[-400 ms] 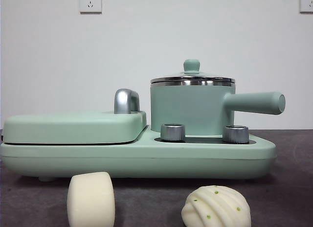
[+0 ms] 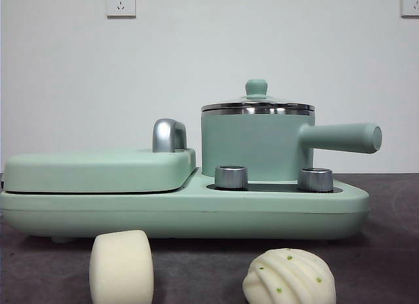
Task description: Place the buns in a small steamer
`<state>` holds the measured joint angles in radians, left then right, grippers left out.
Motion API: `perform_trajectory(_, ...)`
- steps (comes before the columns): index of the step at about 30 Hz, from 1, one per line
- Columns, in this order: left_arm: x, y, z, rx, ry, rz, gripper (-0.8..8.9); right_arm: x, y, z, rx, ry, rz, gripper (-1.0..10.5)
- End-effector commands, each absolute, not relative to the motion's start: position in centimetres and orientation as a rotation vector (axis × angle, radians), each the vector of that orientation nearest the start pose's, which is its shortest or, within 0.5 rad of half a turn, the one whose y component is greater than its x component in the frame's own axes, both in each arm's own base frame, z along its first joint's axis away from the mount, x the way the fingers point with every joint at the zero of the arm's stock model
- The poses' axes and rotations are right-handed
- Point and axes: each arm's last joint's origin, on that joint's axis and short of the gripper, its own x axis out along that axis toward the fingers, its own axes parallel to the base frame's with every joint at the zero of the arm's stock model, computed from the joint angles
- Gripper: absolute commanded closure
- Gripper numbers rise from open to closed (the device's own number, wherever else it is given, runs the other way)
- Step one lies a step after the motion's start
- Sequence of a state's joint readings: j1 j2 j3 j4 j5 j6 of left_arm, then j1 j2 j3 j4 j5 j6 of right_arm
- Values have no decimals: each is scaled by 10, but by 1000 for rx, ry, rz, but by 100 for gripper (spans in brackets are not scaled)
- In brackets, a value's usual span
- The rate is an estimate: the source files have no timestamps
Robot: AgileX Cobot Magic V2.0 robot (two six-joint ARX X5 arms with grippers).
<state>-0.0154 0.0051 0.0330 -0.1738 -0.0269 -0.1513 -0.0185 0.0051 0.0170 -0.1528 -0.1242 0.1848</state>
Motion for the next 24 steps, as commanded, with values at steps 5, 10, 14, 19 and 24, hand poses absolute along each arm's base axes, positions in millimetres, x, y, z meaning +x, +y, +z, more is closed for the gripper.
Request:
perform_trajectory(5,94,-7,168,-332,109,-109,795,91,6,178,390,102,225,928)
perform_trajectory(10,88,-10,195,-378,65,-182,795,80,8,212,455,60,302,928)
perform_trajectory(14,84,-12,221,-385,71,-209,795,69,9,237,459,96,328,928)
perform_trajectory(19,81,-15,256,-373,120,-274,794,60,12,266,441,154,422,928)
perform_trajectory(24,89,-20,292,-341,158,-405,794,56,15,292,401,222,551,928)
